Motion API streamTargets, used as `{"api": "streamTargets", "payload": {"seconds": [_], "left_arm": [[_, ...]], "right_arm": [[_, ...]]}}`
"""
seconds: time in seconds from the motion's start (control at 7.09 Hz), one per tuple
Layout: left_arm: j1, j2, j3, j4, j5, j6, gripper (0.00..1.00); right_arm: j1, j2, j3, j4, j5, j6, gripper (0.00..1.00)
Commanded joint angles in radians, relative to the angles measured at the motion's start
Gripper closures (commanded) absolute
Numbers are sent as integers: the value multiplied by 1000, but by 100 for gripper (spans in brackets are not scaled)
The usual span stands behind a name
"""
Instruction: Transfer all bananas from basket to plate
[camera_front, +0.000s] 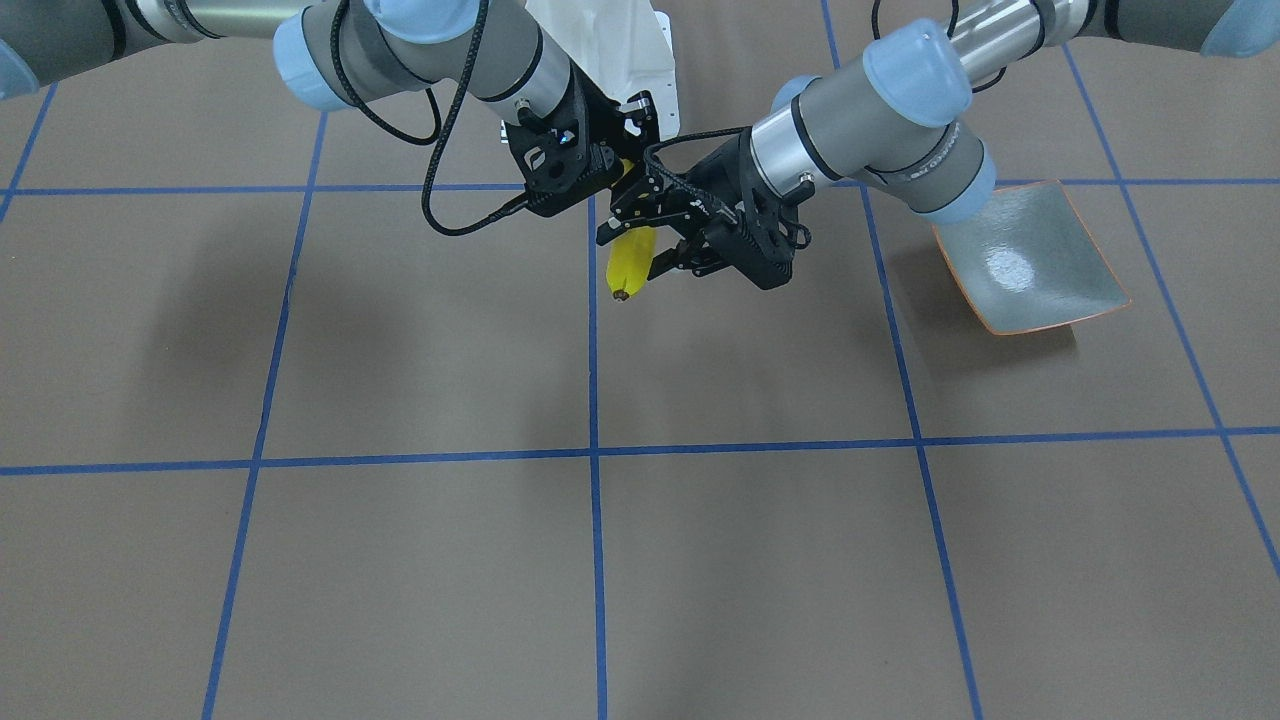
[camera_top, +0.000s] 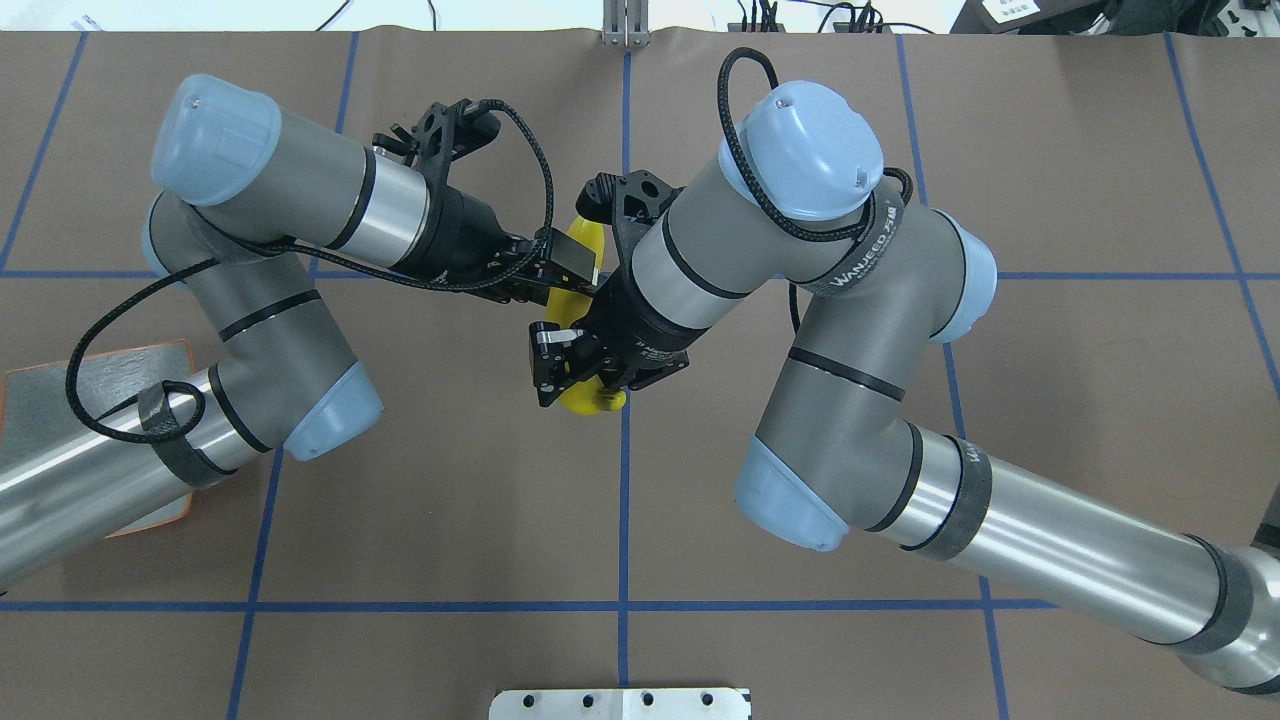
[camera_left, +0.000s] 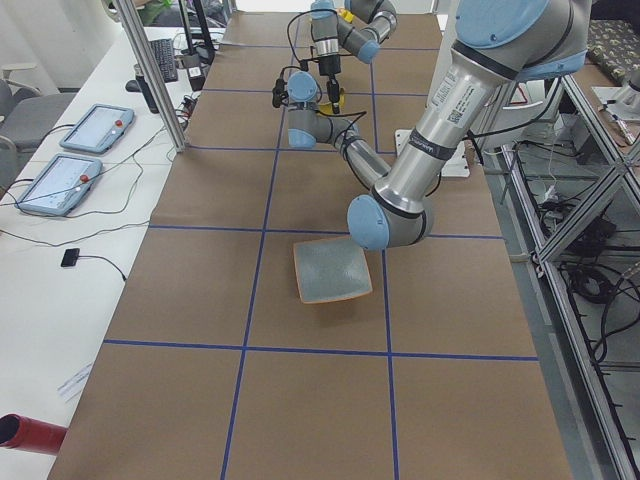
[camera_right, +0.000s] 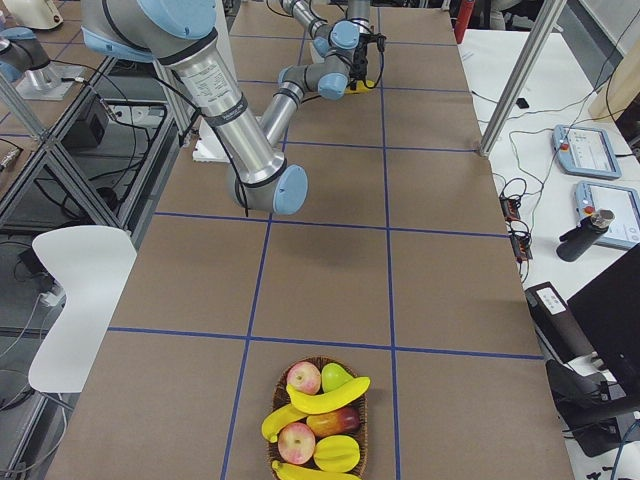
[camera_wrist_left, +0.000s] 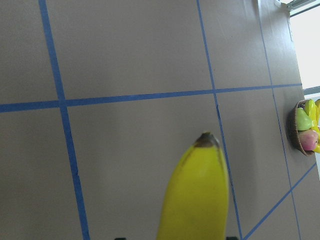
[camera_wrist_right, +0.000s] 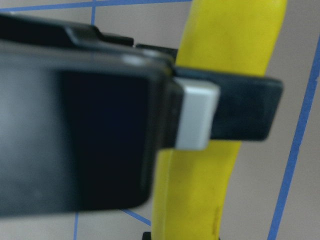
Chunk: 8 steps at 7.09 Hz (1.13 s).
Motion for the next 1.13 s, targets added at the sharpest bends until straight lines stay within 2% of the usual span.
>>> {"api": "streamTargets", "payload": {"seconds": [0.0, 0.14, 0.28, 0.42, 0.56, 0.99], "left_arm": [[2, 0, -7, 0, -2, -3, 50], [2, 1, -8, 0, -4, -4, 79], [3, 5, -12, 0, -4, -9, 100], [4, 5, -13, 0, -4, -54, 100], [7, 5, -16, 0, -4, -88, 100], [8, 5, -12, 2, -4, -87, 100]], "right_arm": [[0, -1, 0, 0, 0, 0, 100], [0, -1, -6, 0, 0, 0, 100], [0, -1, -14, 0, 0, -2, 100], [0, -1, -17, 2, 0, 0, 93], [0, 0, -17, 2, -3, 5, 1], [3, 2, -15, 58, -3, 77, 0]]}}
